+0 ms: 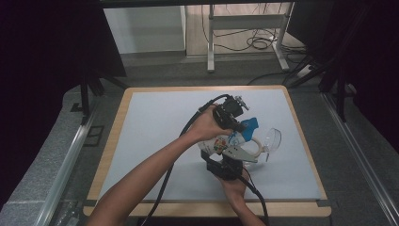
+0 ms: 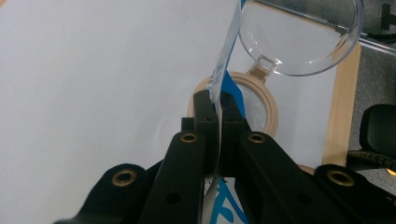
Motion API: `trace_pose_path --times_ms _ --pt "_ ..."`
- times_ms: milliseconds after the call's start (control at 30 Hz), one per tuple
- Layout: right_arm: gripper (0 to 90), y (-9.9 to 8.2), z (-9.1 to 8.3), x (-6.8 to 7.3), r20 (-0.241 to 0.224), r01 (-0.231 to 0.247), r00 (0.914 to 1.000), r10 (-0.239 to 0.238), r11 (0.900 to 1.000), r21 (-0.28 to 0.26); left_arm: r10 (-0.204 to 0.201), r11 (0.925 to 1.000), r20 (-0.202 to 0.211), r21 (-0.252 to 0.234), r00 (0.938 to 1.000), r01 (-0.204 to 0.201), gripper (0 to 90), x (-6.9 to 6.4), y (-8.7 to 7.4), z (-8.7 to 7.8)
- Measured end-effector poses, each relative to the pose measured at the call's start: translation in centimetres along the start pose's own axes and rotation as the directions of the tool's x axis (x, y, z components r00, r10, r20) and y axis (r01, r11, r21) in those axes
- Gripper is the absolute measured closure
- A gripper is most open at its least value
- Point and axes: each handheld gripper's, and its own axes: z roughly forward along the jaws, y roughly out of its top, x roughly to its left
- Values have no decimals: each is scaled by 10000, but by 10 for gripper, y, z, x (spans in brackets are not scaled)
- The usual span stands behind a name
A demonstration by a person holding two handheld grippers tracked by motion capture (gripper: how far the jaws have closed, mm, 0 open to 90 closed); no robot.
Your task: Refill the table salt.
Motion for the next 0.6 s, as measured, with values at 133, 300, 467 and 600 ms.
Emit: trace_pose_path --times_ms 133,300,467,600 --pt "489 1 0 0 6 -18 10000 18 10000 -21 22 10000 116 59 9999 -23 900 2 2 1" --pt "489 3 0 0 24 -52 10000 52 10000 -65 91 9999 161 130 9998 -93 900 3 6 3" --pt "490 5 0 1 -15 -218 9998 218 9997 -129 95 9997 153 230 9998 -99 900 3 8 5" --pt "490 7 1 1 18 -397 9992 397 9989 -242 123 9996 97 269 9999 -125 900 3 10 6"
